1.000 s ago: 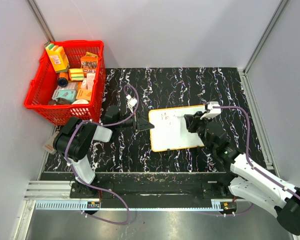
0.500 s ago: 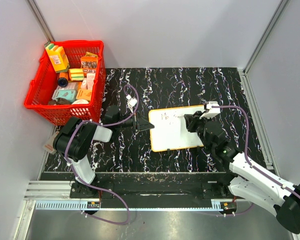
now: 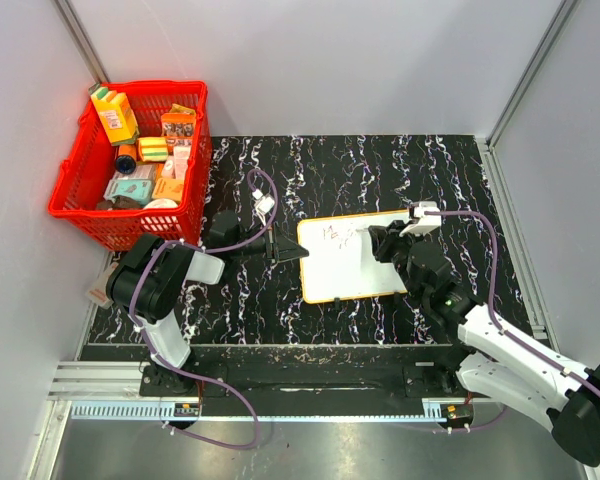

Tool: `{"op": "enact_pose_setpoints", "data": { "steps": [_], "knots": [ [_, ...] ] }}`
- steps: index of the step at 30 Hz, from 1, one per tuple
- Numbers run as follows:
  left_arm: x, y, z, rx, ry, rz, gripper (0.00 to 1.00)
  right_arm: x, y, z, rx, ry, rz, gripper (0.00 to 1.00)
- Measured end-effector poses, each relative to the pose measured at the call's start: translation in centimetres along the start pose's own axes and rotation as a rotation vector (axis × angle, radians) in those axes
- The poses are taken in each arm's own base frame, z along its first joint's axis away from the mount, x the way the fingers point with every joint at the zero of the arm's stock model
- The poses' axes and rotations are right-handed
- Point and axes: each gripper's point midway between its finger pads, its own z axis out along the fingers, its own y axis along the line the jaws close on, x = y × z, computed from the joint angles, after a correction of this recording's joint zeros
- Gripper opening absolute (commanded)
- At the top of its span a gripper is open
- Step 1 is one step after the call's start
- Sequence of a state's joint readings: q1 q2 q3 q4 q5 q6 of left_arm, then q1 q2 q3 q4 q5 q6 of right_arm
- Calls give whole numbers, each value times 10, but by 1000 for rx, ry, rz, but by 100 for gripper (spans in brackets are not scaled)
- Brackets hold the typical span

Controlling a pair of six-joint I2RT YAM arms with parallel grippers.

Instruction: Write a sentence on the whiteboard

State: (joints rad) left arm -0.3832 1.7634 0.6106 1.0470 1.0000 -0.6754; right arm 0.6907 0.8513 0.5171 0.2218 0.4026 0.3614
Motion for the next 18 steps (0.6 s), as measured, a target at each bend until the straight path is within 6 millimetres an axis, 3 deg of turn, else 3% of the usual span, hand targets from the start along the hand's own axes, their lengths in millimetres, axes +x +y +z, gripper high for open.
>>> {"op": "enact_pose_setpoints", "data": {
  "steps": [18],
  "knots": [
    [0,0,0,-1,0,-7,0,8,1,0,-11,31,-4,0]
  ]
}}
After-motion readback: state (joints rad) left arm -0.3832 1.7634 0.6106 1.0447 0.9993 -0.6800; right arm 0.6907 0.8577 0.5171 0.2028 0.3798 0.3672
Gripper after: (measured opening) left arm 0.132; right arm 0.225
